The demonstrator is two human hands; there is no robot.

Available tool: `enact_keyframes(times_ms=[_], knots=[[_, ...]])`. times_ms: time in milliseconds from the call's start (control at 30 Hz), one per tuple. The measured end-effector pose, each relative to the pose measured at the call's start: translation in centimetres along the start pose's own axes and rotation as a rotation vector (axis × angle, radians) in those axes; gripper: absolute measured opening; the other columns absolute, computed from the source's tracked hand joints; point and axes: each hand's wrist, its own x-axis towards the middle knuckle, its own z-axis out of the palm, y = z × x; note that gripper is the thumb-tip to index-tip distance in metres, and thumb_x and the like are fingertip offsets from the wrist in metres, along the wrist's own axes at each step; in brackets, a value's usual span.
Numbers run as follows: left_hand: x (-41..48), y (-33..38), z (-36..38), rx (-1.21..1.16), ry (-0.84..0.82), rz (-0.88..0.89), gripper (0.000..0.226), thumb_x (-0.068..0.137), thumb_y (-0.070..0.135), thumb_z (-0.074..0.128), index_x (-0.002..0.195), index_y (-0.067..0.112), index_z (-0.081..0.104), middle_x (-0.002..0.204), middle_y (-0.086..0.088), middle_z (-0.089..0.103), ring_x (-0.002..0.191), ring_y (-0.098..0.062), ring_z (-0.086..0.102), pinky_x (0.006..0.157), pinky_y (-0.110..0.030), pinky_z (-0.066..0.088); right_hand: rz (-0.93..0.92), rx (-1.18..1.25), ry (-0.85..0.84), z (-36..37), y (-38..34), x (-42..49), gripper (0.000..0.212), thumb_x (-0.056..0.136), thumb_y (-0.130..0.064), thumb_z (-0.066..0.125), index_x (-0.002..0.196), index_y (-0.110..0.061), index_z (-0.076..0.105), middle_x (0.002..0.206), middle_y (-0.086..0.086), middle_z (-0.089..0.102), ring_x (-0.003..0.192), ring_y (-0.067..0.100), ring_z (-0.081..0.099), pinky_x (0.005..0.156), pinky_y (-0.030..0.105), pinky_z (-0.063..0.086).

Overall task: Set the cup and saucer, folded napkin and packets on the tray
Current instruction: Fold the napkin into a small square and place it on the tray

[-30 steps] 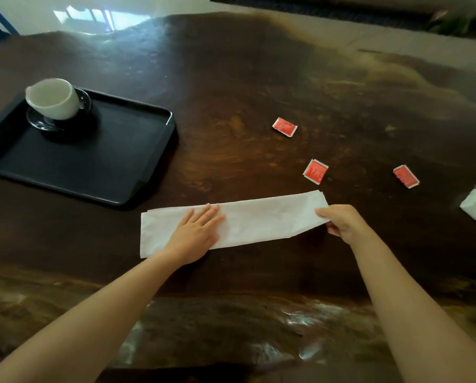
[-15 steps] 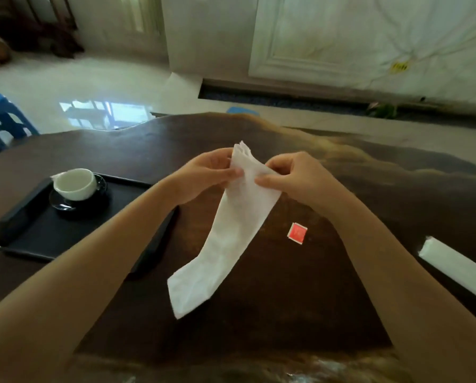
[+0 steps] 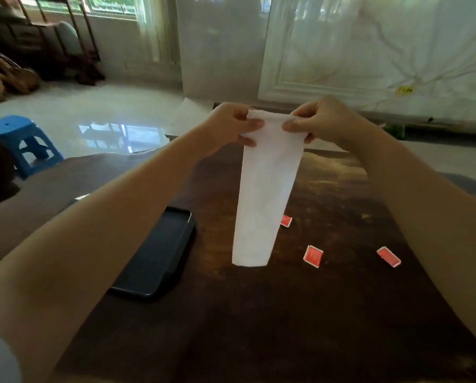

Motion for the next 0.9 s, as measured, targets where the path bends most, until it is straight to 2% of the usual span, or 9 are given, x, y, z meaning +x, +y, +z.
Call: enact_keyframes(times_ms=[133, 233, 267, 333, 433, 567, 700, 800, 900], knots=[[2.3, -0.6, 0.1, 0.087, 0.067, 0.052, 0.009, 0.085, 0.003, 0.062, 0.095, 0.004, 0.062, 0.083, -0.013, 0.057, 0.075, -0.019, 0.057, 0.071, -0.023, 0.058, -0.023, -0.037, 0.087, 0.1, 1.7, 1.6, 0.022, 0.085, -0.017, 0.065, 0.102, -0.004, 0.070, 0.093, 0.014, 0.070, 0.069, 0.017, 0.063, 0.068, 0.022, 0.055], [2.0, -1.2, 0.1, 0.214, 0.115, 0.101, 0.016, 0.080, 0.012, 0.068, 0.091, 0.000, 0.066, 0.084, -0.018, 0.059, 0.078, -0.021, 0.057, 0.078, -0.035, 0.055, -0.096, -0.019, 0.203, 1.2, 2.7, 0.5, 0.021, 0.085, -0.018, 0.065, 0.101, -0.007, 0.071, 0.090, 0.010, 0.071, 0.072, 0.018, 0.065, 0.078, 0.034, 0.056], [1.5, -1.5, 0.2, 0.299, 0.139, 0.129, 0.022, 0.077, 0.017, 0.069, 0.091, 0.000, 0.068, 0.084, -0.019, 0.063, 0.078, -0.019, 0.057, 0.078, -0.036, 0.054, -0.133, -0.030, 0.243, 1.9, 3.1, -0.2, 0.021, 0.085, -0.019, 0.065, 0.102, -0.008, 0.071, 0.089, 0.006, 0.070, 0.074, 0.016, 0.064, 0.077, 0.032, 0.056], [-1.0, -2.6, 0.7, 0.431, 0.154, 0.192, 0.021, 0.078, 0.017, 0.069, 0.096, 0.005, 0.070, 0.089, -0.014, 0.069, 0.076, -0.013, 0.059, 0.074, -0.023, 0.049, -0.216, -0.088, 0.266, 3.4, 3.8, -2.5, 0.020, 0.086, -0.019, 0.064, 0.103, -0.010, 0.070, 0.090, -0.002, 0.066, 0.079, 0.012, 0.061, 0.074, 0.021, 0.050], [-7.3, -5.6, 2.3, 0.426, 0.118, 0.260, 0.016, 0.079, 0.014, 0.069, 0.095, 0.017, 0.070, 0.092, -0.002, 0.071, 0.083, -0.013, 0.066, 0.078, -0.024, 0.052, -0.319, -0.129, 0.198, 6.4, 5.4, -6.9, 0.017, 0.083, -0.011, 0.066, 0.099, -0.009, 0.072, 0.090, -0.003, 0.065, 0.082, 0.008, 0.057, 0.071, 0.009, 0.041], [-17.6, -10.8, 5.5, 0.360, 0.095, 0.159, 0.016, 0.075, 0.020, 0.069, 0.087, 0.010, 0.073, 0.088, 0.001, 0.071, 0.081, -0.009, 0.066, 0.071, -0.025, 0.054, -0.342, -0.110, -0.009, 11.3, 8.1, -13.8, 0.019, 0.074, -0.006, 0.074, 0.092, -0.010, 0.074, 0.091, -0.001, 0.067, 0.086, 0.008, 0.060, 0.078, 0.014, 0.047], [-26.1, -14.5, 8.9, 0.332, -0.031, 0.000, 0.016, 0.077, 0.030, 0.064, 0.092, 0.025, 0.069, 0.088, 0.017, 0.067, 0.082, 0.000, 0.064, 0.070, -0.014, 0.052, -0.223, -0.033, -0.257, 15.5, 10.8, -20.6, 0.018, 0.077, -0.014, 0.073, 0.095, -0.018, 0.073, 0.093, -0.017, 0.059, 0.088, -0.004, 0.058, 0.078, 0.010, 0.049], [-30.1, -16.1, 11.2, 0.303, -0.086, -0.145, 0.019, 0.077, 0.034, 0.064, 0.094, 0.028, 0.067, 0.086, 0.031, 0.059, 0.084, 0.000, 0.063, 0.072, -0.013, 0.053, -0.074, 0.073, -0.348, 18.2, 12.4, -24.5, 0.019, 0.078, -0.013, 0.071, 0.095, -0.023, 0.072, 0.089, -0.027, 0.056, 0.090, -0.001, 0.059, 0.076, 0.012, 0.050], [-32.1, -17.2, 12.4, 0.310, -0.104, -0.239, 0.009, 0.078, 0.025, 0.071, 0.087, 0.026, 0.071, 0.084, 0.028, 0.059, 0.080, -0.003, 0.063, 0.068, -0.015, 0.053, 0.045, 0.168, -0.406, 19.7, 13.4, -27.2, 0.016, 0.079, -0.014, 0.071, 0.090, -0.025, 0.074, 0.082, -0.022, 0.064, 0.092, 0.005, 0.059, 0.074, 0.021, 0.052]])
